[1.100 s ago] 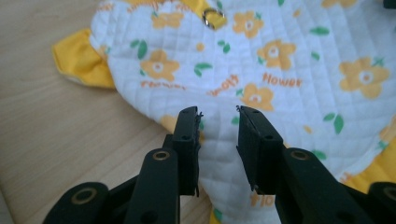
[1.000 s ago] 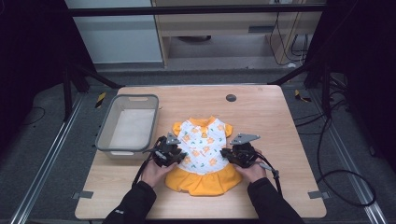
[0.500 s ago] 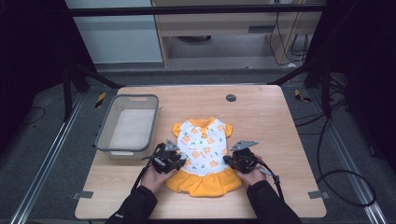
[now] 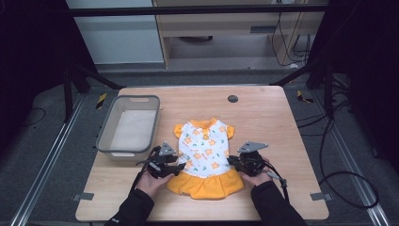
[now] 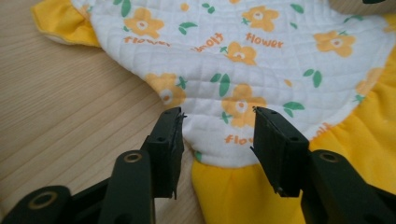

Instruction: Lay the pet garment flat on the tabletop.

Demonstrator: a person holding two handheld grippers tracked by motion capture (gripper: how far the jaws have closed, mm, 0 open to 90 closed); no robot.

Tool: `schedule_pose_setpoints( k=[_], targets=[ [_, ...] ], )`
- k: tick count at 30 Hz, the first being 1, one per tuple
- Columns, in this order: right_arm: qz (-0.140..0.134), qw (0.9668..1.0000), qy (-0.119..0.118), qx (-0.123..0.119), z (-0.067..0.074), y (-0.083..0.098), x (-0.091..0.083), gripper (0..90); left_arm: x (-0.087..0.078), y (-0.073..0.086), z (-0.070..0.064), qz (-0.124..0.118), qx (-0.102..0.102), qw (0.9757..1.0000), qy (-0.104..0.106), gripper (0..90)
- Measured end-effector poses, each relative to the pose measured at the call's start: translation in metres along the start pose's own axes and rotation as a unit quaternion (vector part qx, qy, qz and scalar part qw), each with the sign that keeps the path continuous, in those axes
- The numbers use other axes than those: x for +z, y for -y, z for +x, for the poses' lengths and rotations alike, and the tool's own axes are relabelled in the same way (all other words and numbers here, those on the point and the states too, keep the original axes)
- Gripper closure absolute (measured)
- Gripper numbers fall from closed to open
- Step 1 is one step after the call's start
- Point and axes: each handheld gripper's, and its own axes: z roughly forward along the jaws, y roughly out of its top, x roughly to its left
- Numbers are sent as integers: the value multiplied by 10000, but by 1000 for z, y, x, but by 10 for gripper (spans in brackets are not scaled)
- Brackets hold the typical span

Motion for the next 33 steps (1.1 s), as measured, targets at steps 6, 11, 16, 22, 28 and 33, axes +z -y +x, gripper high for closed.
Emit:
schedule_pose_setpoints(
  k=[6,11,16,22,28,33],
  targets=[
    [-421,9984,267,266,-14,8,-28,668,-21,15,-3,-175,-69,9998,84,447],
    [-423,9968,467,488,-26,23,-40,558,-37,29,-2,-183,-37,9998,65,425],
    [-403,9962,547,553,-31,36,-51,483,-53,45,2,-167,-25,9998,-56,392],
    [-593,9934,693,696,-37,49,-65,363,-69,62,15,-149,-167,9994,-248,369],
    [-632,9898,897,913,-47,62,-75,285,-78,75,31,-166,-362,9981,-461,329],
    [-660,9877,991,1015,-52,68,-82,257,-84,82,39,-216,-430,9970,-603,303]
  ],
)
